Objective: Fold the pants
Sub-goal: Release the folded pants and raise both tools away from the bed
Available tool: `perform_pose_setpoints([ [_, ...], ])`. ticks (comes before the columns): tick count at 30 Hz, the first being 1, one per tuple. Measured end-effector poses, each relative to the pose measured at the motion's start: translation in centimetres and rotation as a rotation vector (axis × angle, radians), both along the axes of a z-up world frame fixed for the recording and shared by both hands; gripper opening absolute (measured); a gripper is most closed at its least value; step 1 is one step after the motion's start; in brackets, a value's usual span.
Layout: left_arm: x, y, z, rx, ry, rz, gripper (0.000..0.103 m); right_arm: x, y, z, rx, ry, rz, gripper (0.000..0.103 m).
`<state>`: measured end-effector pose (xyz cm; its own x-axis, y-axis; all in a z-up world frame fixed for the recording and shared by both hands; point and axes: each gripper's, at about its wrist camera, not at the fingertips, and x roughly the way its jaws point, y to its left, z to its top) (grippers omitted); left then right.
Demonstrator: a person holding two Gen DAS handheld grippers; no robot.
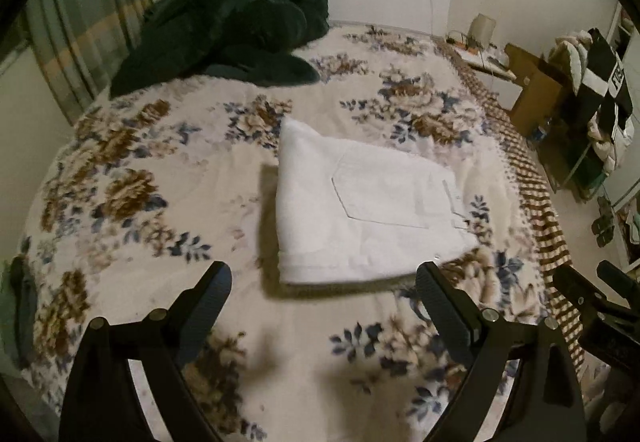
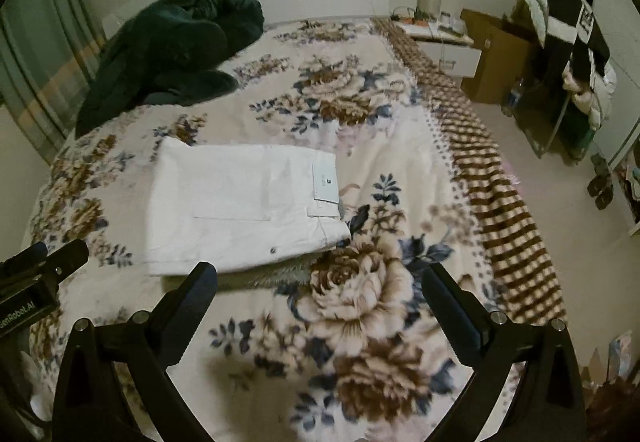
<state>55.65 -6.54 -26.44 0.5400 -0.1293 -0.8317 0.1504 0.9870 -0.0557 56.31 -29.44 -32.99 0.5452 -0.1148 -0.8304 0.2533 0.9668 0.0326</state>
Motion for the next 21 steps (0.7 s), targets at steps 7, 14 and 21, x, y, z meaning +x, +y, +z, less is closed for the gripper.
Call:
perform_pose_setpoints([
  [7,-8.3,-0.2,8.3,-0.008,-0.071,0.002,0.094,-9.4,1.2,10.3,-0.043,-0.087,0.028,0.103],
  [14,-16.8,-0.5,15.4,0.017,-0.167,0.023,0.094,-18.9,2.4,19.6,-0.087,-0.185,0.077,0.103],
  [21,-24.1,-0.1,19.9,0.014,-0.211,0.081,0.094,-27.5,4.0,25.9,-0.1,-0.233,0.143,0.103],
])
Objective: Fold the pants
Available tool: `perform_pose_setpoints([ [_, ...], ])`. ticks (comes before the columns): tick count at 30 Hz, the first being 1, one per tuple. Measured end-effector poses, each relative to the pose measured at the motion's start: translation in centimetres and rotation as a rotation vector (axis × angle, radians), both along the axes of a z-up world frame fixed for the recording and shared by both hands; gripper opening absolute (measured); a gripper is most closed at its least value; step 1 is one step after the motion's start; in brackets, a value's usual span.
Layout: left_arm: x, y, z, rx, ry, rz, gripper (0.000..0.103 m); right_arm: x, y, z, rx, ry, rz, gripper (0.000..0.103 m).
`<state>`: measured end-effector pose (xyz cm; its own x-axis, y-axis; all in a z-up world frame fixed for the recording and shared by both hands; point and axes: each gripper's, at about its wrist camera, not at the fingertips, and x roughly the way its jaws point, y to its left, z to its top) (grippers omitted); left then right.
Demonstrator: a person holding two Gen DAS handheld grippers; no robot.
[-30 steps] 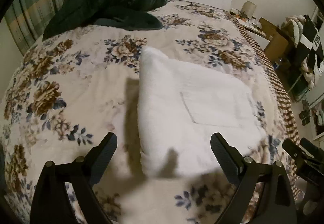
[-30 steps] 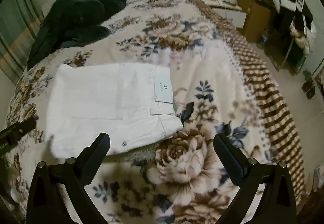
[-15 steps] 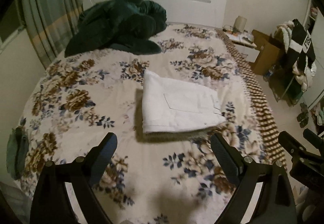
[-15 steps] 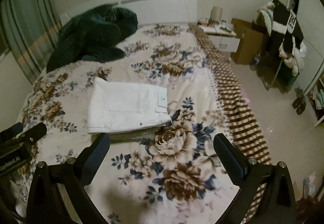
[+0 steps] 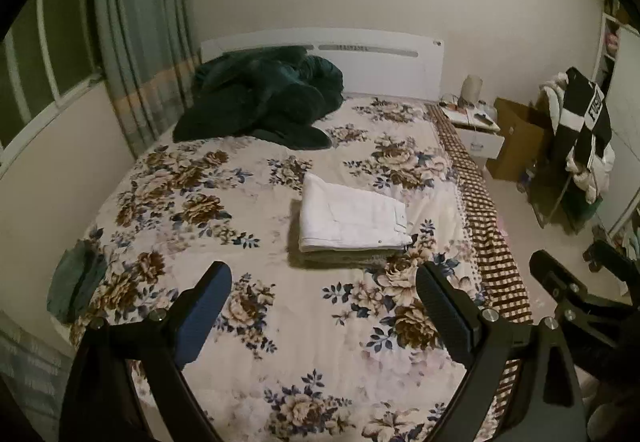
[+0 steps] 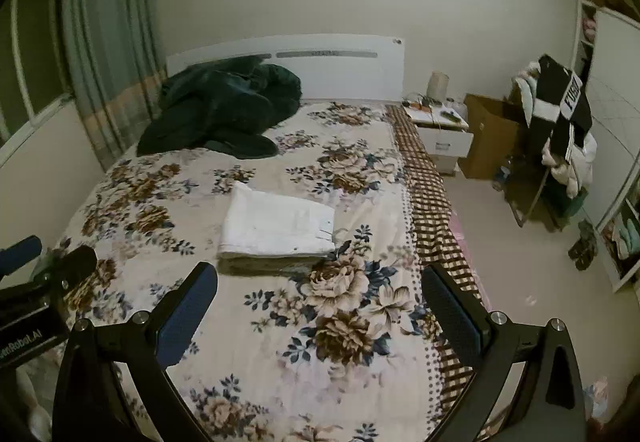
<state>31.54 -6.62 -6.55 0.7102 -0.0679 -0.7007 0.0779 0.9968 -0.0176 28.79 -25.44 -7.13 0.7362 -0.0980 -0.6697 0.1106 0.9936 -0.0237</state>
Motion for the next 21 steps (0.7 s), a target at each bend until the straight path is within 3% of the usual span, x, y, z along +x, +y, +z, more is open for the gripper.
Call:
perform_pose_setpoints([
  [6,-3.7,1.1,3.2,0.003,-0.047,0.031,0.094,-5.4,1.0,4.4,0.011,-0.042,0.026,0.103],
  [8,-4.6,1.3,3.7,0.0,-0.051,0.022,0.101,-6.8,1.5,5.6,0.016,-0.054,0.032,0.103],
  [21,-7.6,2.7,3.9,-0.001,-0.053,0.026,0.103,-10.4,3.0,8.2,-0.007,-0.067,0.019,0.103],
])
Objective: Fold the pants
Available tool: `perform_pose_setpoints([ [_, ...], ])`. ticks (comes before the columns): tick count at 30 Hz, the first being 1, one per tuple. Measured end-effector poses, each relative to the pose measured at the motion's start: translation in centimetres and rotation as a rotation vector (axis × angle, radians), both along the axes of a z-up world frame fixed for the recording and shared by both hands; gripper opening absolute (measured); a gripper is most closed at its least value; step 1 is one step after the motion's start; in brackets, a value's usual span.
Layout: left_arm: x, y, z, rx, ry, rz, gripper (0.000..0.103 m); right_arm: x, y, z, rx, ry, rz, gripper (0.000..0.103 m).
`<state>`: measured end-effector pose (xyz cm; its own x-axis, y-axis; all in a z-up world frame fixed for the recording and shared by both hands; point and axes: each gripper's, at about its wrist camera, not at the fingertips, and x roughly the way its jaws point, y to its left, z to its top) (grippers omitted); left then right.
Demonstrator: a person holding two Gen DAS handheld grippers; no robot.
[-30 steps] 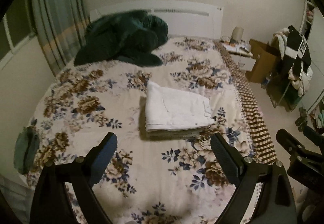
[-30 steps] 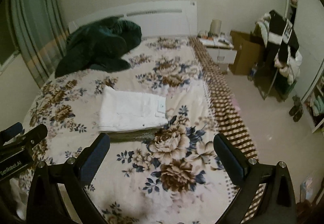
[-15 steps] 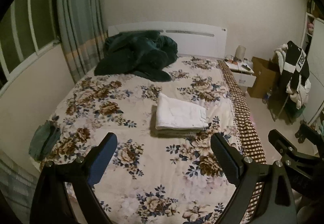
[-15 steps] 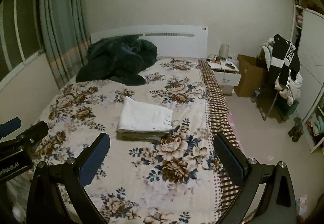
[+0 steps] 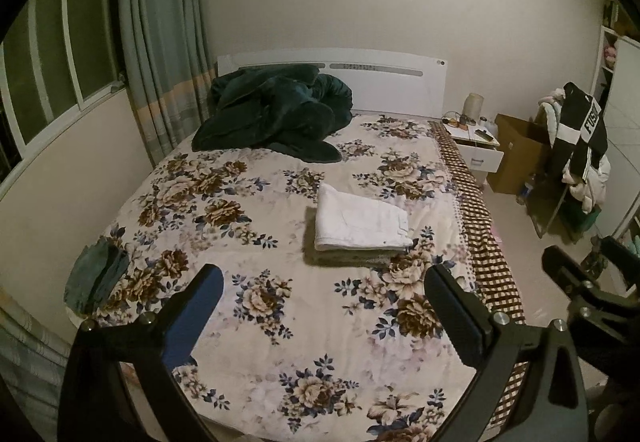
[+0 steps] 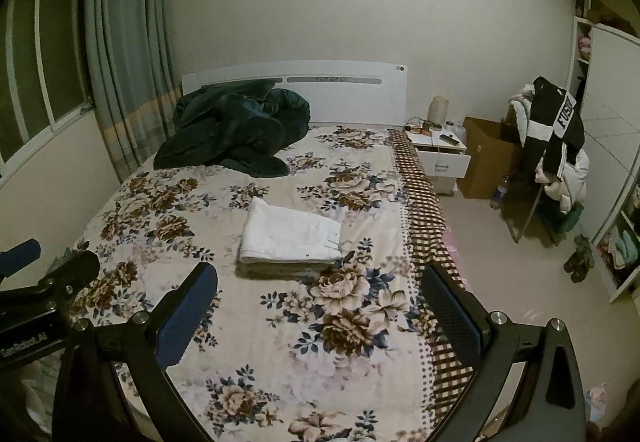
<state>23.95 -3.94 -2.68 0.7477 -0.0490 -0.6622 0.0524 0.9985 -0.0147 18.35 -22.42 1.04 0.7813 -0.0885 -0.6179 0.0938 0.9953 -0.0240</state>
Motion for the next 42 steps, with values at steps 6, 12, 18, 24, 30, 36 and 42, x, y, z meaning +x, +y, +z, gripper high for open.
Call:
perform_pose_setpoints([
  [6,-0.4,0.3,0.2,-0.007,-0.002,0.0,0.103,0.0,-0.2,-0.2,0.006,0.018,-0.001,0.103],
  [12,-0.9,0.7,0.8,-0.004,-0.021,0.007,0.103,-0.1,-0.3,0.0,0.011,0.016,0.003,0.103],
  [18,-1.2,0.7,1.2,0.001,-0.039,0.016,0.103,-0.3,-0.1,0.2,0.014,0.01,0.009,0.103],
  [24,-1.3,0.7,1.2,-0.001,-0.038,0.015,0.103,-0.4,0.0,0.2,0.015,0.01,0.011,0.103],
  [30,-1.3,0.8,1.2,-0.002,-0.038,0.016,0.103,-0.4,0.2,0.3,0.017,0.004,0.013,0.103],
  [36,-1.6,0.6,1.4,-0.008,-0.046,0.027,0.103,-0.2,0.5,0.6,0.02,-0.003,0.021,0.103],
  [42,-1.7,0.6,1.5,-0.008,-0.046,0.027,0.103,-0.3,0.6,0.8,0.026,-0.002,0.021,0.103],
])
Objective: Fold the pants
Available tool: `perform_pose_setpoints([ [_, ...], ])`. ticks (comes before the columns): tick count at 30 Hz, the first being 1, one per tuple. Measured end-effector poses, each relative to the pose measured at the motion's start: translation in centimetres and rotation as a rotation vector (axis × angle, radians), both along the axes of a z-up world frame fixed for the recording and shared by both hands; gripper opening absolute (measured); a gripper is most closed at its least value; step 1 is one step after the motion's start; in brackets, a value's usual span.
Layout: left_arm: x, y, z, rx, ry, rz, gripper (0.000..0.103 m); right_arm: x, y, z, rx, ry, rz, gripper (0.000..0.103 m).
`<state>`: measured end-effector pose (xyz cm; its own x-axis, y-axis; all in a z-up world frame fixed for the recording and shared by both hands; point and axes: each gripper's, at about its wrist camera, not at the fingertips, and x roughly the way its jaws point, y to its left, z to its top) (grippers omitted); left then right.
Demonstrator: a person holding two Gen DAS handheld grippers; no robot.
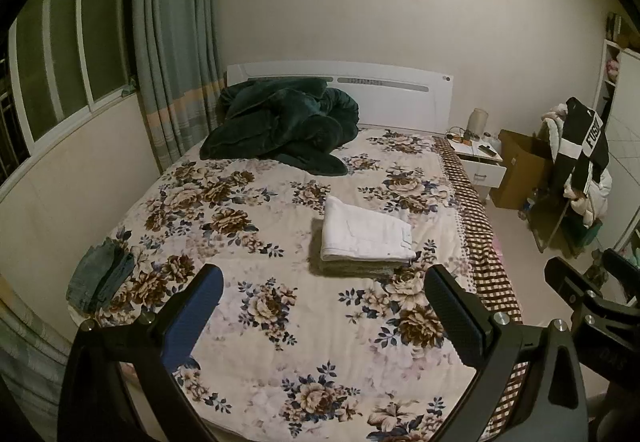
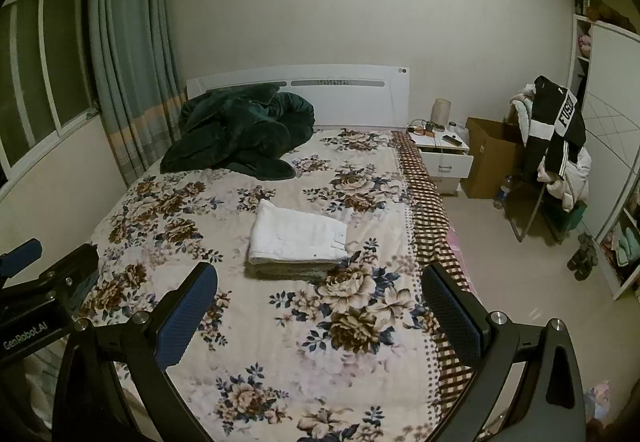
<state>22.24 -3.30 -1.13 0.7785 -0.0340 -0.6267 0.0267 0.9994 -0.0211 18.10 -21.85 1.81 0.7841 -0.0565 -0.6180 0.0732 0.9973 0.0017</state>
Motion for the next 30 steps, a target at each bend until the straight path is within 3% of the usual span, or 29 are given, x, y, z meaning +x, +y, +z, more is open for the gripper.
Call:
perform_pose_setpoints([
  [30,0.0,0.8,1.3,0.012,-0.021,0.013,0.103,-0.3,0.1,-0.4,0.013,0.002,0.001,0.103],
])
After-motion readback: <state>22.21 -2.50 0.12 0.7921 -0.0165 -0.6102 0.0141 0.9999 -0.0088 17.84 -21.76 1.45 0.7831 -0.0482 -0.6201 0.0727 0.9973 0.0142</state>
